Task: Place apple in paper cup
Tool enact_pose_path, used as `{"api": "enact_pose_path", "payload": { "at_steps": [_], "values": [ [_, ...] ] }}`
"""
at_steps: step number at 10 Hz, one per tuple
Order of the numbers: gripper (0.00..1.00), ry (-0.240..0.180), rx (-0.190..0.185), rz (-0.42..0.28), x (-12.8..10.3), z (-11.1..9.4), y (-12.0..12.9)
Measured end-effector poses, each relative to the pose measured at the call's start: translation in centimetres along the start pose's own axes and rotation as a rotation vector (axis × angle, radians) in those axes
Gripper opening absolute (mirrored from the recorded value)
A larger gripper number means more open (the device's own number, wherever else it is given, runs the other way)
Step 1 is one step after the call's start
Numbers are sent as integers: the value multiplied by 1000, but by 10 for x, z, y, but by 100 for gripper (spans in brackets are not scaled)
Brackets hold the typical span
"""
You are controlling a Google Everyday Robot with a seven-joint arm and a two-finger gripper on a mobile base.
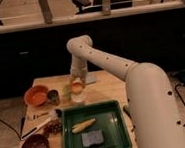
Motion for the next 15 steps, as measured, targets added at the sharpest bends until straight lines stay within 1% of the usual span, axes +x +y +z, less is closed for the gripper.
{"api": "enact_pose_path", "payload": {
  "at_steps": [1,2,4,5,7,8,9,13,14,15],
  "values": [
    [33,0,-1,0,1,0,1],
    [32,-1,-2,-1,1,-1,2],
    [26,-4,-3,-2,1,0,2],
    [27,-6,-4,-4,1,0,2],
    [25,-9,-4,-6,0,0,2],
    [29,-10,-5,-8,0,1,1],
    [30,-11,-6,-9,0,1,1],
    [26,-18,-9,-15,0,2,1],
    [22,-18,-8,-14,0,2,1],
    [26,-19,-9,-16,1,2,2]
  ]
}}
